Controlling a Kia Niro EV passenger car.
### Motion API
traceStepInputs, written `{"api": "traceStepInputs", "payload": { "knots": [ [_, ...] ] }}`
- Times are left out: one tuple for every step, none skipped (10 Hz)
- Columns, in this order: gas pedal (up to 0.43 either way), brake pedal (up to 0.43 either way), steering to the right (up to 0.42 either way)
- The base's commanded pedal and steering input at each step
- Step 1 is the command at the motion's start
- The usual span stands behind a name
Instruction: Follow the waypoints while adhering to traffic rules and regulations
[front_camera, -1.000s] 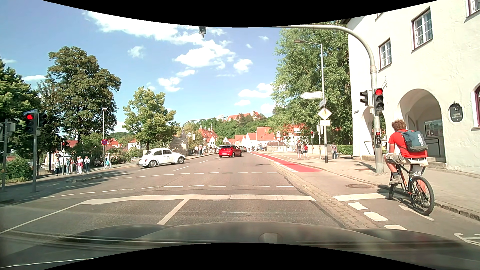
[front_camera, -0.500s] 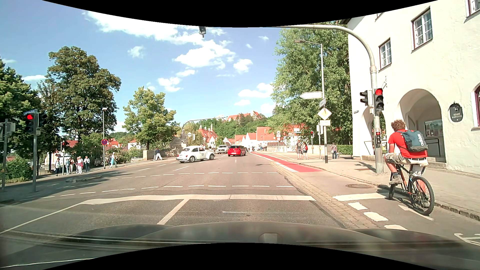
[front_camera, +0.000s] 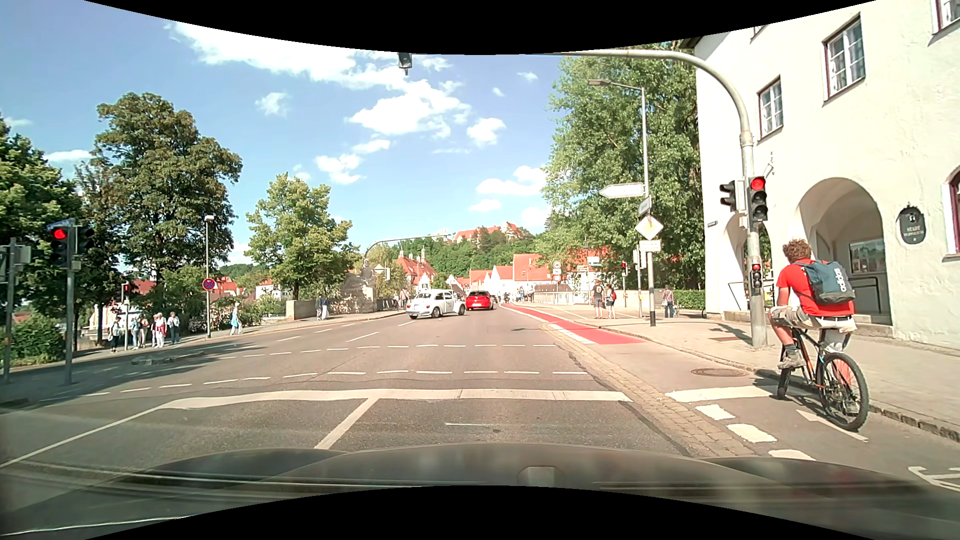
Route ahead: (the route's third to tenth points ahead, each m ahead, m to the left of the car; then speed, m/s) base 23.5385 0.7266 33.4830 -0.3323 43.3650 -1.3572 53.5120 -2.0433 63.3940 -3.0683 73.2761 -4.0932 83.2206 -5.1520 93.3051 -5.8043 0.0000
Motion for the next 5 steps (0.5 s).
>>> {"api": "traceStepInputs", "payload": {
  "knots": [
    [0.000,0.579,-0.013],
    [0.000,0.579,-0.013],
    [0.000,0.579,-0.013],
    [0.000,0.579,-0.013],
    [0.000,0.579,-0.013]
  ]
}}
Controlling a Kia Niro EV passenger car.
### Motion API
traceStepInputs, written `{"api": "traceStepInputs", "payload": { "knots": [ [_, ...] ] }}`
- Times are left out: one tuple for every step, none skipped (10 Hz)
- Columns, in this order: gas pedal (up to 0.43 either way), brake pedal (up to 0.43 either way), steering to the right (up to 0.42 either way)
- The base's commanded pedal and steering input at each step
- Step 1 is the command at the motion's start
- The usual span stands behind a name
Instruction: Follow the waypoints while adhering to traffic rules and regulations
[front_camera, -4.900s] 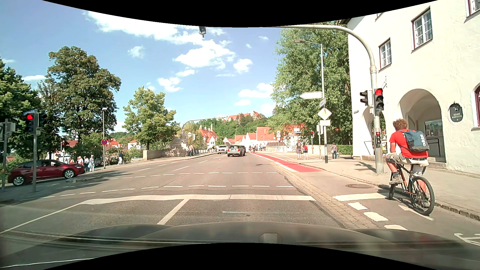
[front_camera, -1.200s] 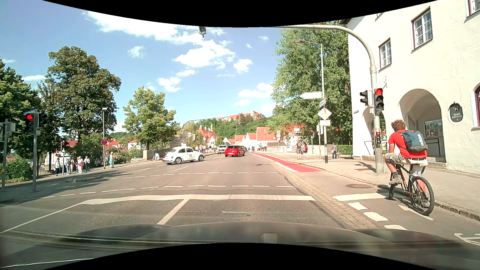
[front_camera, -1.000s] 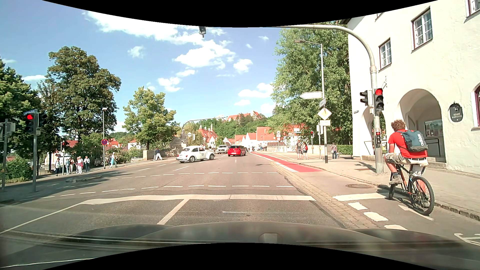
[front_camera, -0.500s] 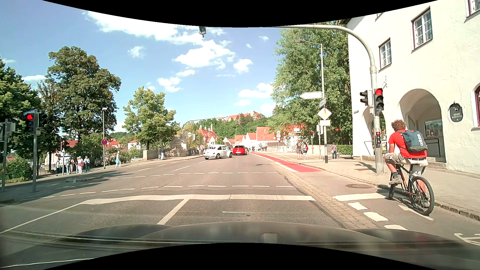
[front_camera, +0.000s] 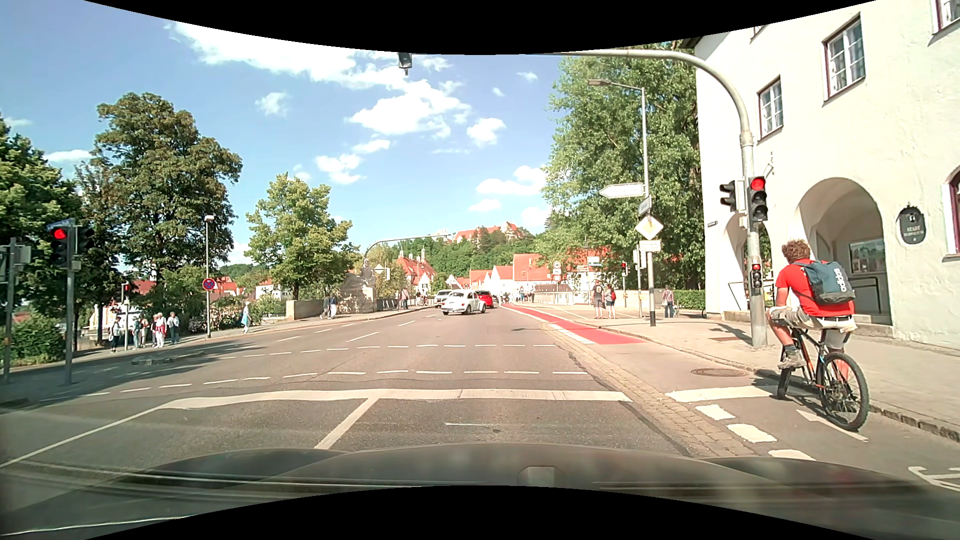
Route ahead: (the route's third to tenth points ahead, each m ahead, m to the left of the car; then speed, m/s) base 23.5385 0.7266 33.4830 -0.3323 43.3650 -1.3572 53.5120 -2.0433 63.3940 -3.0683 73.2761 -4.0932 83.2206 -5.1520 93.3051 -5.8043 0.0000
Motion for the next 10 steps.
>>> {"api": "traceStepInputs", "payload": {
  "knots": [
    [0.000,0.579,-0.013],
    [0.000,0.579,-0.013],
    [0.000,0.579,-0.013],
    [0.000,0.579,-0.013],
    [0.000,0.579,-0.013],
    [0.000,0.579,-0.013],
    [0.000,0.579,-0.013],
    [0.000,0.579,-0.014],
    [0.000,0.579,-0.013],
    [0.000,0.579,-0.013]
  ]
}}
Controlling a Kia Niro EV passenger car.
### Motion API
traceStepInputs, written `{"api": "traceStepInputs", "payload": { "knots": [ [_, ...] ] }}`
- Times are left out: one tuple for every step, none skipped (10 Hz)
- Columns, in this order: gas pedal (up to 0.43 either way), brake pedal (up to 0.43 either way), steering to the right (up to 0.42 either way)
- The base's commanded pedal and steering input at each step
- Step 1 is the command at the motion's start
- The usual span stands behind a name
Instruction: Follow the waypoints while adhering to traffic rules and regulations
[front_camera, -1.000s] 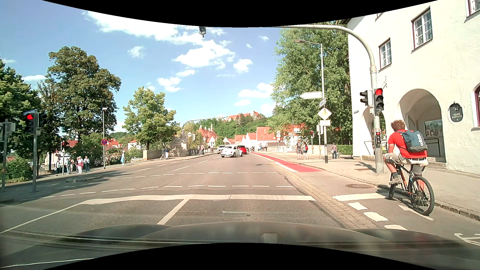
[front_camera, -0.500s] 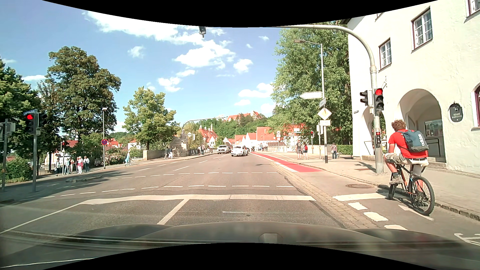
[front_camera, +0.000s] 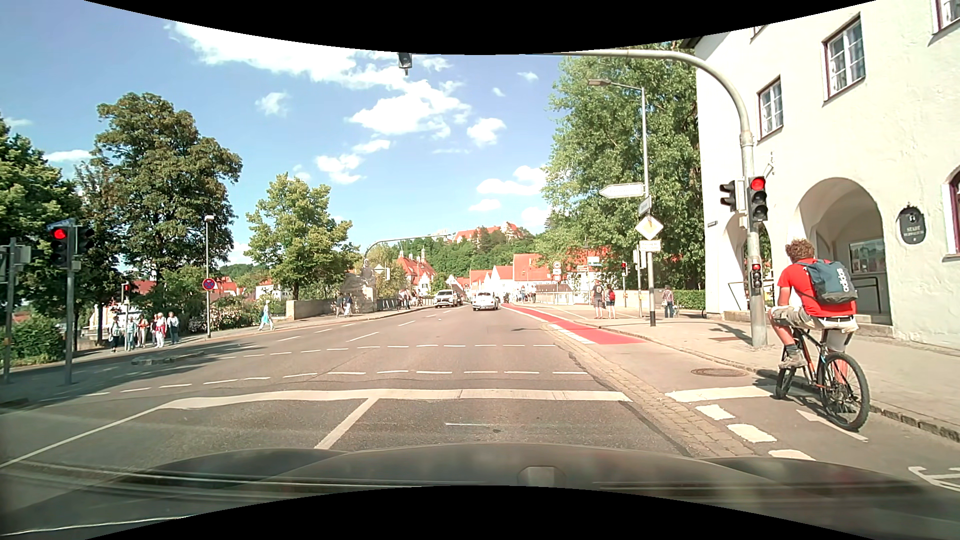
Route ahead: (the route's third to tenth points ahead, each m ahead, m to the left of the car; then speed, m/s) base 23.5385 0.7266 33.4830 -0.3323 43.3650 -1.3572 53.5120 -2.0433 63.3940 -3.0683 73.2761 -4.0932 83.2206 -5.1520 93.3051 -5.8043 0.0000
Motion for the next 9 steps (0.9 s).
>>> {"api": "traceStepInputs", "payload": {
  "knots": [
    [0.000,0.579,-0.013],
    [0.000,0.579,-0.013],
    [0.000,0.579,-0.013],
    [0.000,0.579,-0.014],
    [0.000,0.579,-0.013],
    [0.000,0.579,-0.014],
    [0.000,0.579,-0.013],
    [0.000,0.579,-0.013],
    [0.000,0.579,-0.013]
  ]
}}
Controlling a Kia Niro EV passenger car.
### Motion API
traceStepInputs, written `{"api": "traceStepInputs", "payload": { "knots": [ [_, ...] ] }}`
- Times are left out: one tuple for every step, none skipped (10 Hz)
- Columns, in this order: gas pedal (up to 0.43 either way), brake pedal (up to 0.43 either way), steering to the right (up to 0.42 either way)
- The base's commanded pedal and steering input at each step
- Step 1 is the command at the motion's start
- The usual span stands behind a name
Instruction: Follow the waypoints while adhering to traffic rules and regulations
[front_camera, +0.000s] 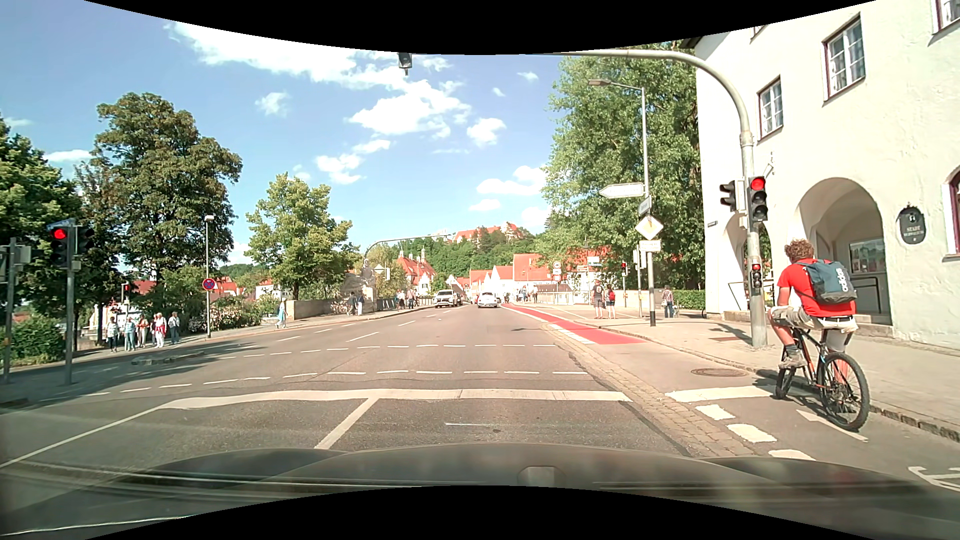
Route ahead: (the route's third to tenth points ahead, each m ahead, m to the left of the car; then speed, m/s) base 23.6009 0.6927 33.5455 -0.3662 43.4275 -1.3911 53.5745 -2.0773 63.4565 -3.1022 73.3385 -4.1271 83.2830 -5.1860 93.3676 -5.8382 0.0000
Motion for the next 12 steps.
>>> {"api": "traceStepInputs", "payload": {
  "knots": [
    [0.000,0.579,-0.013],
    [0.000,0.579,-0.013],
    [0.000,0.579,-0.013],
    [0.000,0.579,-0.013],
    [0.000,0.585,-0.013],
    [0.000,0.579,-0.013],
    [0.000,0.579,-0.013],
    [0.000,0.579,-0.013],
    [0.000,0.579,-0.013],
    [0.000,0.579,-0.013],
    [0.000,0.579,-0.014],
    [0.000,0.579,-0.013]
  ]
}}
